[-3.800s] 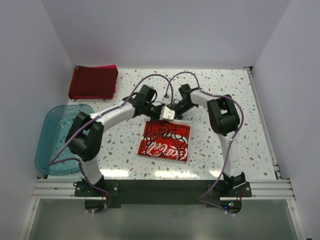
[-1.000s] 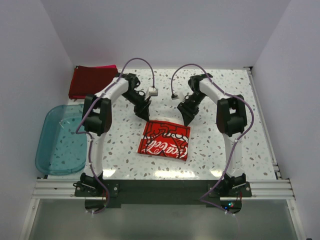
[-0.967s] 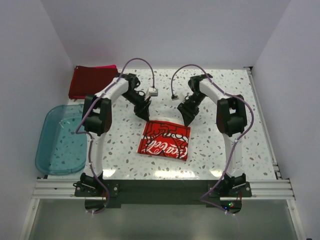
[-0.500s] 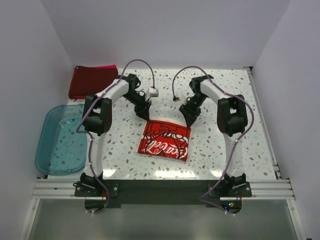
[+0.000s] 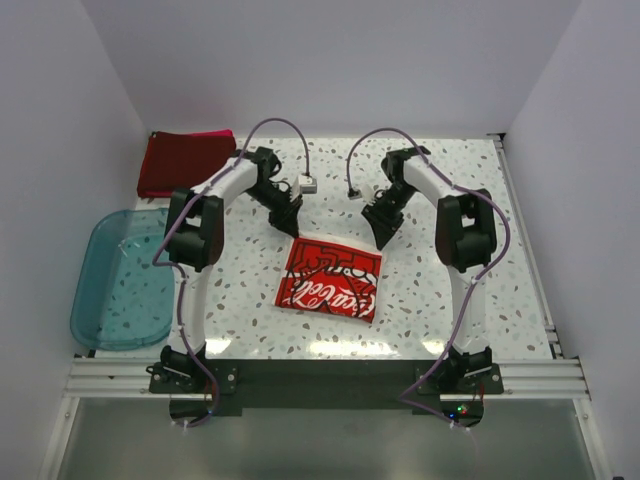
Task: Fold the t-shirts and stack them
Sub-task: Fold the tshirt
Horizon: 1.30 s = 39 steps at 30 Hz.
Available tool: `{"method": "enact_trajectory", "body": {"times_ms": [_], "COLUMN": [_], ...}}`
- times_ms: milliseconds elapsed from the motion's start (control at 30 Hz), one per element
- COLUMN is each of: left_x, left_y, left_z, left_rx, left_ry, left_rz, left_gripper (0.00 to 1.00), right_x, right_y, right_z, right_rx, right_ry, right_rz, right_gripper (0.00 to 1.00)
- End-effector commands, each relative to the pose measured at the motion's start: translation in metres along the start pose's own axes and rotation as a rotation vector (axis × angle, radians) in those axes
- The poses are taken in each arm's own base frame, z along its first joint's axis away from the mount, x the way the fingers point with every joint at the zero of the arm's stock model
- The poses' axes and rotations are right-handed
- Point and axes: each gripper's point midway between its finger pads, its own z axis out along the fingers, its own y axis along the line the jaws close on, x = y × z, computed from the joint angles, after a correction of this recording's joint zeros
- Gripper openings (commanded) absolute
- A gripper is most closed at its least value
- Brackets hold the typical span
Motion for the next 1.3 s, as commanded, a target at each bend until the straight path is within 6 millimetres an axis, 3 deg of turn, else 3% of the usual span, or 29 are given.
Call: {"method": "enact_trajectory", "body": {"times_ms": [0,67,100,167,367,500,567,800,1033,1133,1267], "left_x": [-0.013,-0.013,-0.012,-0.014,-0.016,-0.011,-0.01,-0.006,-0.006,-0.006,-0.006], "left_y": [-0.002,-0.004,-0.005,-0.008,-0.013,-0.011,-0.01,-0.006,-0.002,-0.001,0.001], "left_z": [-0.011,-0.017,-0.021,-0.027,-0.038,-0.031,-0.028,-0.021,-0.019,-0.018,-0.018], "left_rx": [0.006,0.006,0.005,-0.003,-0.033,-0.023,-0.02,-0.02,-0.017,-0.016,-0.023], "left_ry": [-0.04,-0.051,-0.059,-0.069,-0.082,-0.085,-0.082,-0.073,-0.074,-0.075,-0.071], "left_rz": [0.028,0.018,0.008,0.005,0.03,0.017,0.015,0.027,0.031,0.03,0.026], "left_gripper": [0.16,0.11,0.07,0.04,0.0,0.0,0.0,0.01,0.02,0.02,0.02], "right_x": [-0.005,-0.003,-0.002,-0.001,0.001,-0.009,-0.015,-0.023,-0.028,-0.03,-0.033], "right_y": [0.005,0.006,0.009,0.011,0.015,0.008,0.003,-0.009,-0.007,-0.005,0.0], "right_z": [-0.011,-0.014,-0.018,-0.024,-0.04,-0.03,-0.025,-0.005,0.004,0.003,-0.005], "right_rx": [-0.008,-0.008,-0.003,0.003,0.043,0.04,0.036,0.004,-0.028,-0.041,-0.051], "right_ry": [-0.008,0.0,-0.003,-0.006,-0.017,-0.054,-0.077,-0.075,-0.075,-0.085,-0.092], "right_rz": [-0.033,-0.036,-0.04,-0.043,-0.04,0.009,0.048,0.086,0.079,0.069,0.049], "right_gripper": [0.27,0.2,0.1,0.0,0.0,0.46,0.54,0.54,0.5,0.44,0.29]}}
